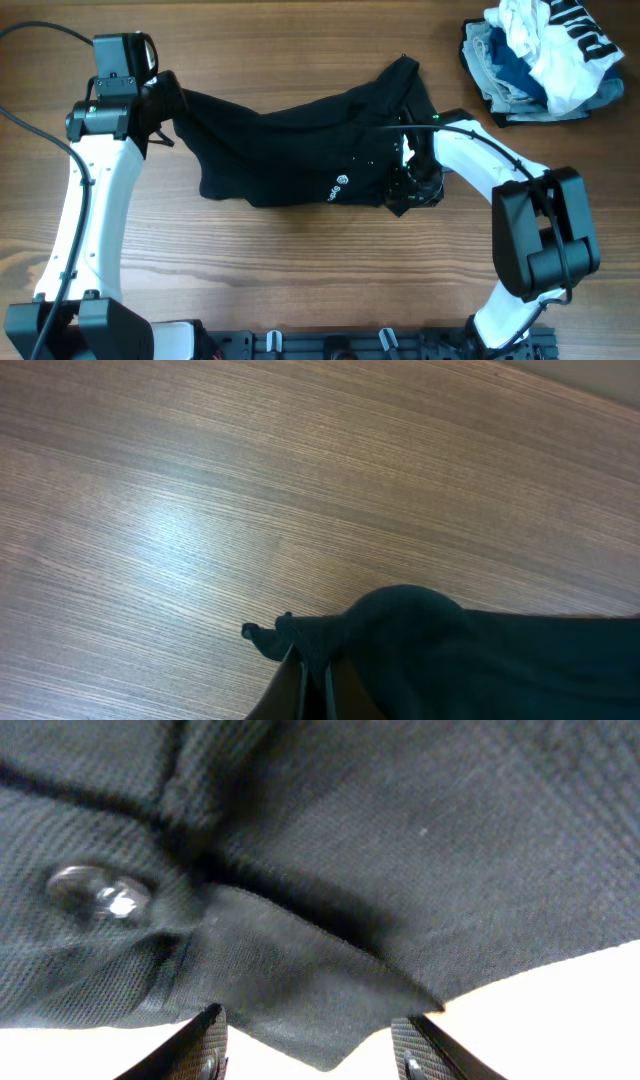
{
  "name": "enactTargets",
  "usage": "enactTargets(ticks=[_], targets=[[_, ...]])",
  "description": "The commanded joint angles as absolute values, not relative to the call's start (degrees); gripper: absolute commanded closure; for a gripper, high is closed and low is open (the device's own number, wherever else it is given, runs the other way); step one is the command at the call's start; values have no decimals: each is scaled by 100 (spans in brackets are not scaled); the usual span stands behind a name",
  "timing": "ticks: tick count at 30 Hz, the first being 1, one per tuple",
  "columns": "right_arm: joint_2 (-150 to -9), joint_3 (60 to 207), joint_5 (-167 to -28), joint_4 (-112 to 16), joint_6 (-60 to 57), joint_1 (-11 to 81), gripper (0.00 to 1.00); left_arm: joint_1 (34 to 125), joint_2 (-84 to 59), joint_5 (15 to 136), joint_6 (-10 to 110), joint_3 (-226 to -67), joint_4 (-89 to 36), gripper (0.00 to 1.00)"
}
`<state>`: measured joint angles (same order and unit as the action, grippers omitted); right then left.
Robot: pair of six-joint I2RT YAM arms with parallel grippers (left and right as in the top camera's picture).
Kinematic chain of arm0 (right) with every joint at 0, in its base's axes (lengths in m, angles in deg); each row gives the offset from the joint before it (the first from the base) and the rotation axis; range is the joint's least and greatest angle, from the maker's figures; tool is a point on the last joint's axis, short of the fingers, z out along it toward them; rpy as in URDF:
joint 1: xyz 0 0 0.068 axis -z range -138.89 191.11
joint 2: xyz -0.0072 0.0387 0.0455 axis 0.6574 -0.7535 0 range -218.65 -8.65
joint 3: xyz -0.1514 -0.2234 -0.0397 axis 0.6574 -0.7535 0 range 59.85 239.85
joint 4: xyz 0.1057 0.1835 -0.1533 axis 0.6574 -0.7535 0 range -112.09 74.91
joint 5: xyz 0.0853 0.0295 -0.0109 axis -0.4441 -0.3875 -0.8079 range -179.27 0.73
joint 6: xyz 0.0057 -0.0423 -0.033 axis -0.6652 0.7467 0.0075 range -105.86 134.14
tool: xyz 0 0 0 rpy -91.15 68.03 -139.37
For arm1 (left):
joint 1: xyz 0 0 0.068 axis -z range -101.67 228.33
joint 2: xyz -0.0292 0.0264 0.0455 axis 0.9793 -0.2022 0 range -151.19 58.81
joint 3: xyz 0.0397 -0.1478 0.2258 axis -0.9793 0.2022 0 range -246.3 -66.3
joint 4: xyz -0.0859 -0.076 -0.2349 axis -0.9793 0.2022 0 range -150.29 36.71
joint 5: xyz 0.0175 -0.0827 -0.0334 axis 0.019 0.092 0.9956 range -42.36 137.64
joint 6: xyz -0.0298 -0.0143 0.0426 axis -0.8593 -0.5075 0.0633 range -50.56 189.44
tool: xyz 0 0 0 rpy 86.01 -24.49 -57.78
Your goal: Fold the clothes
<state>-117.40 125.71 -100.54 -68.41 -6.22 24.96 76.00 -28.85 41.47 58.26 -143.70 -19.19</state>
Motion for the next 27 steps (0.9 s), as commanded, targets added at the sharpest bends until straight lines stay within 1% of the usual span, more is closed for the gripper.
enactTargets(ticks=[1,6,7,8,9,17,23,27], targets=[[-11794,12283,-9866,-6419,-858,2370,47,7563,-2929,4051,5916,-14410,-1930,96],[-11794,11931,-9804,-5822,-1002,2086,47,7563,-2929,4051,5916,-14410,-1908,96],[-11794,11865,-9730,-5717,-1050,2009,49,7563,-2929,4051,5916,-14410,-1910,96],[-11794,11841,-9686,-5672,-1083,1965,53,7563,-2929,4051,5916,-14410,-1910,96],[-11794,11832,-9494,-5661,-1227,1891,96,7563,-2929,4051,5914,-14410,-1910,96],[-11552,12162,-9214,-5781,-1258,2096,96,7563,-2929,4051,5914,-14410,-1908,96],[-10878,13157,-9151,-6098,-779,2538,96,7563,-2929,4051,5914,-14410,-1908,96],[-10787,13839,-9039,-6056,-539,2822,96,7563,-2929,4051,5912,-14410,-1910,96]])
